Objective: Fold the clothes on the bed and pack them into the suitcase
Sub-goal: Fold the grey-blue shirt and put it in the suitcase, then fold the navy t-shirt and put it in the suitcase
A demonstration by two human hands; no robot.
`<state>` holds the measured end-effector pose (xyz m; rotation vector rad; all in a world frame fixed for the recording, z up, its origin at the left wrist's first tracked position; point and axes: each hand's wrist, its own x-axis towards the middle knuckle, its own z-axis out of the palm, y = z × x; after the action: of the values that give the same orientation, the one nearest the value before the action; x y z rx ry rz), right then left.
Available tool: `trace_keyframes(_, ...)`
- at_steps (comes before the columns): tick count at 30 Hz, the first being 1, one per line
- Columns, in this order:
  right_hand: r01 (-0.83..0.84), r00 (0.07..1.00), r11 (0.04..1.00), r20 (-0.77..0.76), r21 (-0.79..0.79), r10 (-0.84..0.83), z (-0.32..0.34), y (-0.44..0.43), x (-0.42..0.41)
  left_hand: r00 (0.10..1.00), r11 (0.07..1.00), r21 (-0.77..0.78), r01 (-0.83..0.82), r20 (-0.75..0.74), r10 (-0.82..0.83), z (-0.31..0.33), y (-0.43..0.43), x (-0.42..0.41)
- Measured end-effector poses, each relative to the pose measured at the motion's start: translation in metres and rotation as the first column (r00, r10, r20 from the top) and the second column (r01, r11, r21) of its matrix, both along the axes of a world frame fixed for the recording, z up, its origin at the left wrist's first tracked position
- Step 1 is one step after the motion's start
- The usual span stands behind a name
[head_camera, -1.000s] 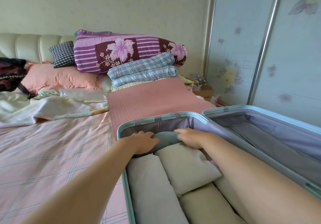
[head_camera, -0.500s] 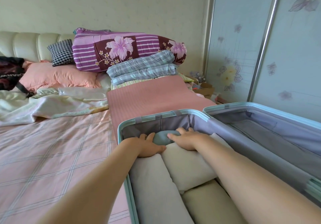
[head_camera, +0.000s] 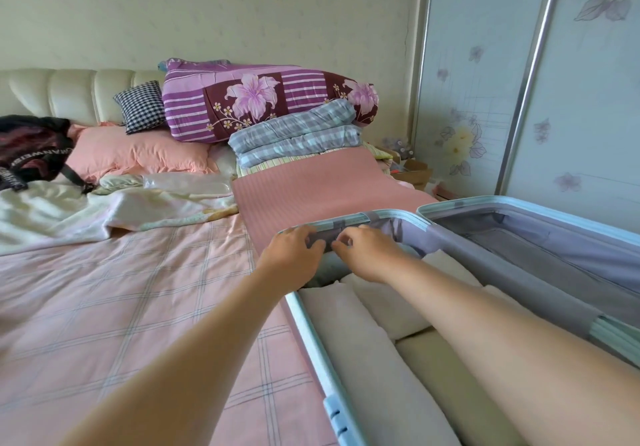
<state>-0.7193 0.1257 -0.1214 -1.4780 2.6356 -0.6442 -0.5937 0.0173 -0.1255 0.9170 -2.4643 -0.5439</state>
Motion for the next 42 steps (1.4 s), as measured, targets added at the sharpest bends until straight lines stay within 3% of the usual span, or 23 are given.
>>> trace_keyframes(2,-0.051,0.994,0.997,0.096,-0.060,0.057,0.006,-0.004,0.042,0.998,0.999,-0.010,-0.031,-0.046,0.030,0.000,-0.004,0.037)
trace_keyframes(6,-0.127,0.987,0.990,0.086,-0.065,0.132,0.018,-0.021,0.130,0.993,0.993,-0.024,-0.113,0.019,0.113,0.005,-0.017,0.129)
trace_keyframes(11,-0.208,0.967,0.978,-0.146,0.009,0.207,0.033,-0.038,0.251,0.962,0.965,0.032,-0.261,0.090,0.258,0.017,-0.022,0.275)
trace_keyframes(15,-0.370,0.924,0.929,0.117,0.026,0.365,0.032,-0.062,0.355,0.920,0.934,-0.016,-0.358,0.166,0.356,0.018,-0.031,0.396)
trace_keyframes(21,-0.571,0.811,0.818,0.199,0.069,0.549,0.008,-0.111,0.501,0.780,0.876,-0.141,-0.462,0.405,0.477,-0.001,-0.055,0.545)
trace_keyframes(25,-0.602,0.792,0.795,0.188,0.078,0.581,-0.020,-0.157,0.568,0.733,0.830,-0.155,-0.537,0.402,0.549,-0.024,-0.085,0.617)
trace_keyframes(30,-0.640,0.766,0.768,0.088,0.008,0.637,-0.050,-0.225,0.620,0.747,0.855,-0.153,-0.496,0.427,0.510,-0.058,-0.136,0.670)
trace_keyframes(32,-0.631,0.775,0.771,0.032,0.085,0.631,-0.061,-0.251,0.633,0.749,0.864,-0.186,-0.467,0.437,0.499,-0.072,-0.156,0.678)
trace_keyframes(34,-0.568,0.806,0.803,-0.078,0.182,0.587,-0.069,-0.268,0.642,0.740,0.825,-0.164,-0.541,0.373,0.560,-0.081,-0.170,0.679)
trace_keyframes(36,-0.499,0.824,0.847,-0.202,0.185,0.529,-0.072,-0.273,0.644,0.711,0.785,-0.210,-0.582,0.336,0.617,-0.083,-0.174,0.674)
trace_keyframes(38,-0.484,0.835,0.870,-0.248,0.091,0.491,-0.071,-0.272,0.641,0.703,0.773,-0.268,-0.575,0.323,0.634,-0.084,-0.170,0.666)
trace_keyframes(42,-0.573,0.819,0.808,-0.136,-0.137,0.557,-0.057,-0.250,0.621,0.751,0.757,-0.317,-0.571,0.171,0.638,-0.069,-0.155,0.659)
